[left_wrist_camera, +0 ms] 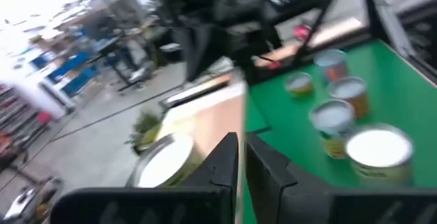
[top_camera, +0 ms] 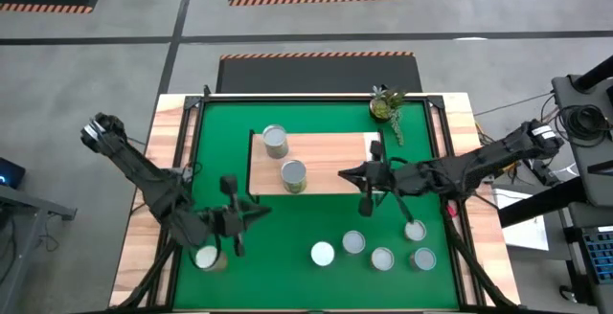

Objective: Pick and place cans onto a shelf
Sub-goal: Put the canned pears on the shelf

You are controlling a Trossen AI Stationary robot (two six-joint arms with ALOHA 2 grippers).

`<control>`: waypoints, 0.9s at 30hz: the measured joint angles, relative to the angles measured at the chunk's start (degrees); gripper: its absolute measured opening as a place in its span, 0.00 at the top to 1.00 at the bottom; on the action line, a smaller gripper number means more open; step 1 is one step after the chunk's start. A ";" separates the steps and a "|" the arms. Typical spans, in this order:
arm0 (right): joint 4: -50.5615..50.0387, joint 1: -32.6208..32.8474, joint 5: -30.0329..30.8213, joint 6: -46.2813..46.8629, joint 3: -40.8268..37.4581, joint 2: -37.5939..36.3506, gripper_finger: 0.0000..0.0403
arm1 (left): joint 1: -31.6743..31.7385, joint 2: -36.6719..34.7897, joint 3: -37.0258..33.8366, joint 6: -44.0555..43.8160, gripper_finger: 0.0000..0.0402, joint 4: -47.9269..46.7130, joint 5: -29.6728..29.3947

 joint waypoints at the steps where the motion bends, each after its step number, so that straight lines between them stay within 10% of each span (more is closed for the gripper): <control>1: 0.02 -0.38 -0.03 0.00 0.85 1.21 0.98 | 0.00 -1.24 -1.04 -0.27 0.98 0.25 -1.20; 27: -18.01 -3.38 5.15 1.89 28.57 27.88 0.98 | -0.02 -7.84 -7.48 1.64 1.00 -0.57 -4.15</control>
